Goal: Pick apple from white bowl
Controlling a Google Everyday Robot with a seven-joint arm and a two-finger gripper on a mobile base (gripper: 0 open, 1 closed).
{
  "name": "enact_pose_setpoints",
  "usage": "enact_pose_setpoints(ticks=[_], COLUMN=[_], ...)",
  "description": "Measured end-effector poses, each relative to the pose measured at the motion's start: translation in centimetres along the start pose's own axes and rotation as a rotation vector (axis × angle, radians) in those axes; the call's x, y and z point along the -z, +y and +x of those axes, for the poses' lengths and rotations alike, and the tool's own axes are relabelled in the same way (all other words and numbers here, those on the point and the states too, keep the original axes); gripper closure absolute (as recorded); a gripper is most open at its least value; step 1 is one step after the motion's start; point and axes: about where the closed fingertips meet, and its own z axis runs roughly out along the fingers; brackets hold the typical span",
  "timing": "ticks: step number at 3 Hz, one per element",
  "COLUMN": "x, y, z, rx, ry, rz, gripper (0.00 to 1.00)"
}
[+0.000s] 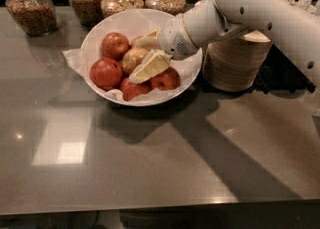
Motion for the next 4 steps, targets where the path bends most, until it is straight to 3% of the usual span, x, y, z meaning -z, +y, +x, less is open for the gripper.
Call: enact_pose_setpoints(ticks=[1, 3, 4], x=[0.00, -0.01, -0.01], y=[0.00, 0.00, 0.01], z=[0.00, 0.00, -0.01], rx=[0.000, 0.000, 0.000], ry=[0.000, 0.000, 0.000], rz=[0.000, 0.000, 0.000], gripper=[0.49, 0.95, 1.00])
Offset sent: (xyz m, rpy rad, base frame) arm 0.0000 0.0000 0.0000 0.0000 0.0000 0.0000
